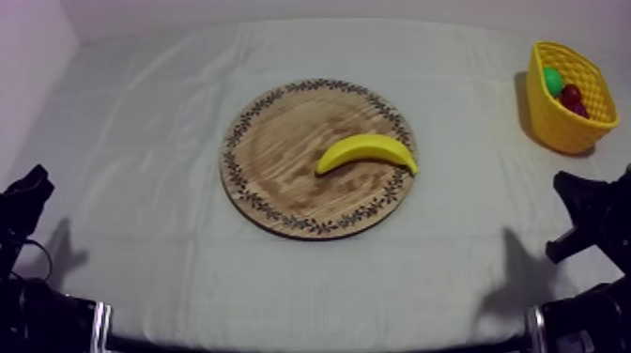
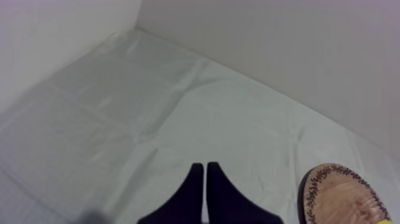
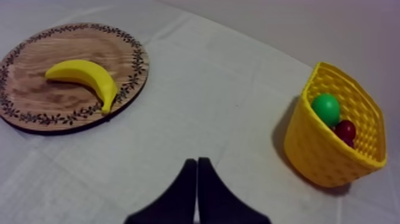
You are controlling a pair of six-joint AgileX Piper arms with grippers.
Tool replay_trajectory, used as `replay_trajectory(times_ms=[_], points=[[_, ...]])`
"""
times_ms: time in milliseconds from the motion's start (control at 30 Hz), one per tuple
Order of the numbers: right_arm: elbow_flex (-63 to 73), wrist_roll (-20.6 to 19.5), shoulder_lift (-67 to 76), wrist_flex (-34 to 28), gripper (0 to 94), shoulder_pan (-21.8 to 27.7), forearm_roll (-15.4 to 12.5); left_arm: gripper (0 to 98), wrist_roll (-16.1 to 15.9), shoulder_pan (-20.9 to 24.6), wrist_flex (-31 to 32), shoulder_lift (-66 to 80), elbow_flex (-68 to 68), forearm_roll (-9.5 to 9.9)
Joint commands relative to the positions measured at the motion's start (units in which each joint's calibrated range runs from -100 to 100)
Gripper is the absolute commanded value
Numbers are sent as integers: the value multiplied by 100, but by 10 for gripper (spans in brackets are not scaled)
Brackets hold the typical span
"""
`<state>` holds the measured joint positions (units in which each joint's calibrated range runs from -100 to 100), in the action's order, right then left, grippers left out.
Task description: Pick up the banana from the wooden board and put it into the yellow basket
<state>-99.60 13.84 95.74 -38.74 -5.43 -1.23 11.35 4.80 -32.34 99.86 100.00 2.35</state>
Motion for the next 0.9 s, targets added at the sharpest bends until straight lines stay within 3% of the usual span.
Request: replay_trajectory(times_ms=[0, 200, 533, 867], points=[[-9, 33, -29, 55, 3, 0, 62, 1, 0, 1, 0, -4, 0, 2], [676, 97, -606, -86, 2, 151, 81, 1, 0, 1, 0, -4, 0, 2], [3817, 318, -2924, -1472, 2, 375, -159, 1, 0, 1, 0, -4, 0, 2], [6431, 889, -5407, -3168, 2, -255, -296, 1, 0, 1, 0, -4, 0, 2]])
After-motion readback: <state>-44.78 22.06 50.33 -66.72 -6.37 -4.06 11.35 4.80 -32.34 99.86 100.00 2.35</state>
